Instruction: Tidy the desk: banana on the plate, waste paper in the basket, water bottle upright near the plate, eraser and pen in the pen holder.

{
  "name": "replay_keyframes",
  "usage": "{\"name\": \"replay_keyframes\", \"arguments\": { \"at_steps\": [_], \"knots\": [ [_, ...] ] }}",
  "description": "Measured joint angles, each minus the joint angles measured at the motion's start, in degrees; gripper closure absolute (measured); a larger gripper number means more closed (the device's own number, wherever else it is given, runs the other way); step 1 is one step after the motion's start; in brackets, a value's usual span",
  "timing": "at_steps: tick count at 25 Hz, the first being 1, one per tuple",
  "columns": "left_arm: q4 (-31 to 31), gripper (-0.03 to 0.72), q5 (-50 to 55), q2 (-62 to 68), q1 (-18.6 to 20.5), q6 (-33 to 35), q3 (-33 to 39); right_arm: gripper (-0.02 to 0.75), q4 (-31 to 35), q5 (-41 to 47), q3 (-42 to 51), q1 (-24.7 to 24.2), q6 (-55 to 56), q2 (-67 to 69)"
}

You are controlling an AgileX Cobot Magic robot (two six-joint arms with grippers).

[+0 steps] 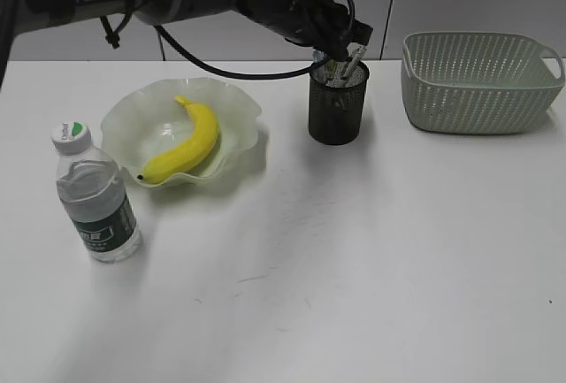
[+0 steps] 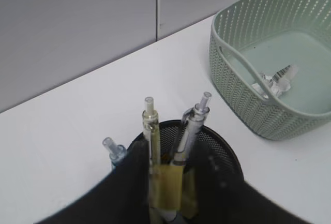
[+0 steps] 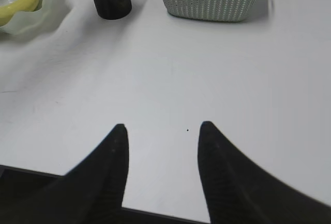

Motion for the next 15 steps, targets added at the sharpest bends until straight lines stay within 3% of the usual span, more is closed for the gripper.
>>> {"name": "replay_keyframes", "arguments": {
  "at_steps": [2,5,10,15],
  "knots": [
    [-0.2,0.324,-0.5,-0.1,0.0,0.0,0.0,0.381,0.0,0.0,0.0,0.0,0.0,0.0],
    [-0.2,0.268,0.3,-0.9,0.1,0.0,0.0,0.381,0.0,0.0,0.0,0.0,0.0,0.0],
    [-0.1,0.294,5.4,-6.5,0.1,0.0,2.2,0.381,0.0,0.0,0.0,0.0,0.0,0.0],
    [1.9,0.325,6.1,-20.4,0.1,0.0,16.1,0.381,0.0,0.0,0.0,0.0,-0.1,0.0]
  ]
}}
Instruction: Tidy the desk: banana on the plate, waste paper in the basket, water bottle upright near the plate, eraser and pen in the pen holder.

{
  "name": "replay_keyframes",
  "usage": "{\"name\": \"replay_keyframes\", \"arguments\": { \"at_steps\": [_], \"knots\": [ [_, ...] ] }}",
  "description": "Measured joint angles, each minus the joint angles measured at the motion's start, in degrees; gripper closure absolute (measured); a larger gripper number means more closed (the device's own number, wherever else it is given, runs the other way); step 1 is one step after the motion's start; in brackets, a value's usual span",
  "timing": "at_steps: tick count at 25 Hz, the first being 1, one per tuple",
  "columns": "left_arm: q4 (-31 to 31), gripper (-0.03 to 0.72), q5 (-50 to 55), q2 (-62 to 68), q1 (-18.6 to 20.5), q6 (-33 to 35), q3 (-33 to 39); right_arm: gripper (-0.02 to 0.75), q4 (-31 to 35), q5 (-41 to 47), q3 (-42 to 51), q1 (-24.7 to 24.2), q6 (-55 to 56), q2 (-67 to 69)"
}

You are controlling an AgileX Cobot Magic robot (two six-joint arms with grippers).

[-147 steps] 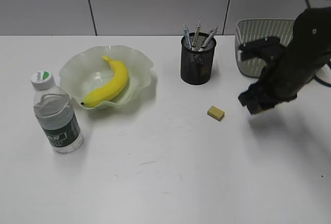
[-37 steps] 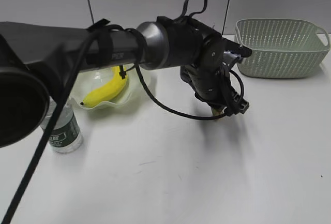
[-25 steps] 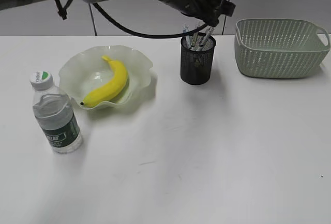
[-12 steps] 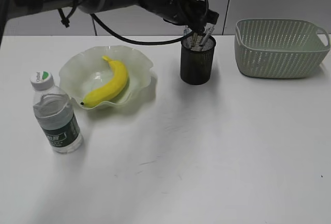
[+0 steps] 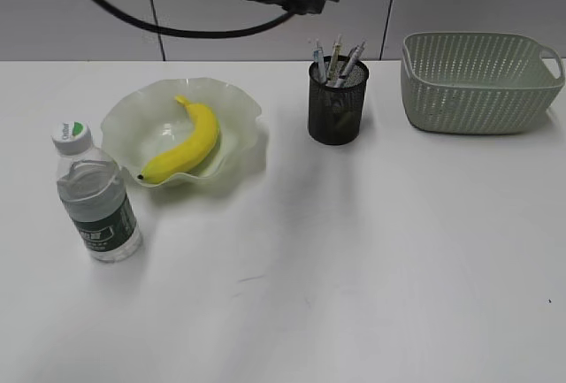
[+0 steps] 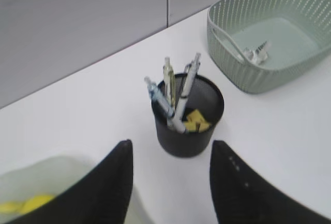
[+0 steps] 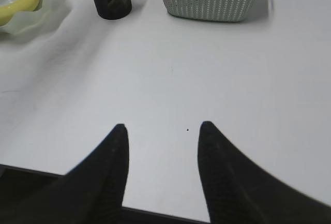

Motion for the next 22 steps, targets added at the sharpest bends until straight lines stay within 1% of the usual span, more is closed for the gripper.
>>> {"name": "replay_keyframes", "arguments": {
  "at_steps": [4,7,10,14,19,22],
  "knots": [
    [1.6,0.330,-0.7,-16.3,0.0,0.0,18.8,0.381,0.0,0.0,0.0,0.0,0.0,0.0],
    [2.2,0.348,-0.3,-32.0,0.0,0.0,33.3,0.381,0.0,0.0,0.0,0.0,0.0,0.0],
    [2.2,0.360,3.5,-46.9,0.0,-0.3,43.8,0.381,0.0,0.0,0.0,0.0,-0.1,0.0],
    [2.4,0.365,11.9,-66.5,0.0,-1.9,52.6,0.381,0.0,0.0,0.0,0.0,-0.1,0.0],
    [2.3,0.365,23.2,-87.4,0.0,-2.0,58.3,0.382,0.0,0.0,0.0,0.0,-0.1,0.0],
    [1.9,0.371,26.7,-98.3,0.0,-2.1,61.2,0.382,0.0,0.0,0.0,0.0,-0.1,0.0]
  ]
}}
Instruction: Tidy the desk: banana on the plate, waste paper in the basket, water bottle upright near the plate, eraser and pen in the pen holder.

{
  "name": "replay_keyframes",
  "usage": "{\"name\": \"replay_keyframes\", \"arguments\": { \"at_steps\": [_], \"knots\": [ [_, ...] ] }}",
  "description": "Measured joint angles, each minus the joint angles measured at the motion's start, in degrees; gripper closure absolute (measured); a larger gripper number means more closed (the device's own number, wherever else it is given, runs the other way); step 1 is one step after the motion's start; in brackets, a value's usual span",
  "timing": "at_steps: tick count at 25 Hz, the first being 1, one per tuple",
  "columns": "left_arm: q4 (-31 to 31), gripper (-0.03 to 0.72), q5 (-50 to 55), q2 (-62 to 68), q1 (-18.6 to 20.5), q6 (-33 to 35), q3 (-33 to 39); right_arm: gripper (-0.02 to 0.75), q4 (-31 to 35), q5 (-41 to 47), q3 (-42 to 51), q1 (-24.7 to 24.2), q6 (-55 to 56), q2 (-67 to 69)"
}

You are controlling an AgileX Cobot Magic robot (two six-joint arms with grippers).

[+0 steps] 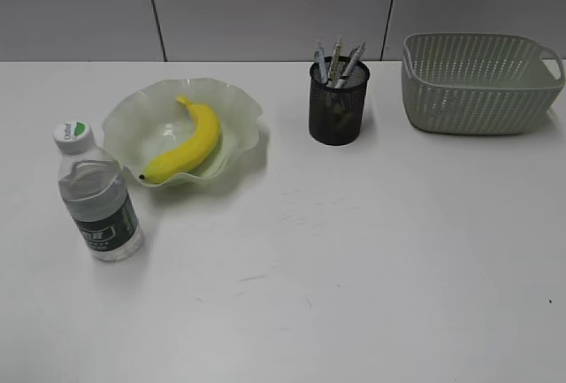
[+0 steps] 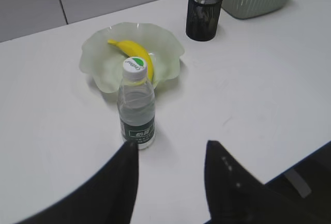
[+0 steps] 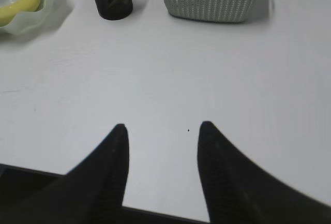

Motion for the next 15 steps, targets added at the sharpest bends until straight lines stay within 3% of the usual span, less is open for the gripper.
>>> {"name": "replay_keyframes", "arguments": {
  "at_steps": [6,15],
  "knots": [
    [-1.0,0.378,2.6,-13.0,0.0,-0.1,4.8,0.384,0.0,0.0,0.0,0.0,-0.1,0.0],
    [-1.0,0.379,5.2,-13.5,0.0,-0.1,6.4,0.386,1.9,-0.1,0.0,0.0,-3.3,0.0]
  ]
}}
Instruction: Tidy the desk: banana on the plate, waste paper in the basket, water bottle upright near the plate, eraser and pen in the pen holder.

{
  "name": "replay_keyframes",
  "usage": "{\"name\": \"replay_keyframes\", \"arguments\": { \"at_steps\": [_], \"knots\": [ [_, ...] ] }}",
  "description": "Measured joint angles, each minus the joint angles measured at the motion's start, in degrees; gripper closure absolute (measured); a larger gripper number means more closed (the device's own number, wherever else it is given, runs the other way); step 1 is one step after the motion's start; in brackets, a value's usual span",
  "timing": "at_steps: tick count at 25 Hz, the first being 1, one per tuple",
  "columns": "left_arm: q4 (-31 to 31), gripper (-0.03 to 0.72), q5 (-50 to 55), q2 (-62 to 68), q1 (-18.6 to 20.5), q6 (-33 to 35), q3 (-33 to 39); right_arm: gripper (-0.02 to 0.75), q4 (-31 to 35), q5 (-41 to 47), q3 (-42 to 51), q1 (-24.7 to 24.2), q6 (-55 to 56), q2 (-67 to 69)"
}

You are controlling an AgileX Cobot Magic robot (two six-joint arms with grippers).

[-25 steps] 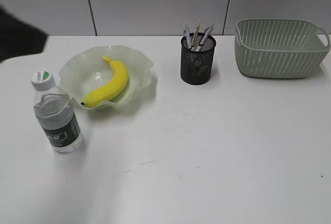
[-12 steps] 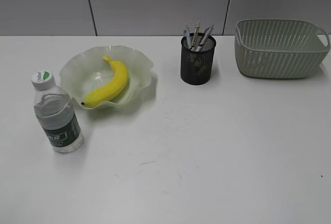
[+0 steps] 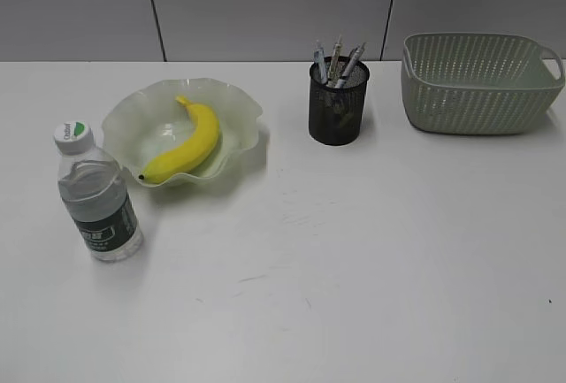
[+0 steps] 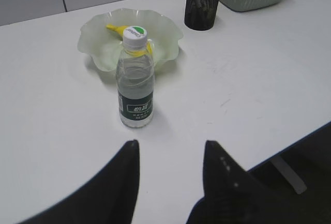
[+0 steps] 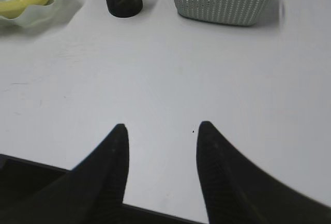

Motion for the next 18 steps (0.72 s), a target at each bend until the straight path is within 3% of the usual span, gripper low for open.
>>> {"name": "replay_keyframes", "arguments": {
  "at_steps": [13,15,18],
  "knots": [
    [0.0,0.379,0.0,0.0,0.2,0.0,0.0,0.386,0.0,0.0,0.0,-0.1,-0.5,0.0],
    [-0.1,0.379,0.0,0.0,2.1,0.0,0.0,0.386,0.0,0.0,0.0,-0.8,-0.5,0.0],
    [-0.1,0.379,0.0,0.0,10.0,0.0,0.0,0.386,0.1,0.0,0.0,-5.1,-0.5,0.0]
  ]
}}
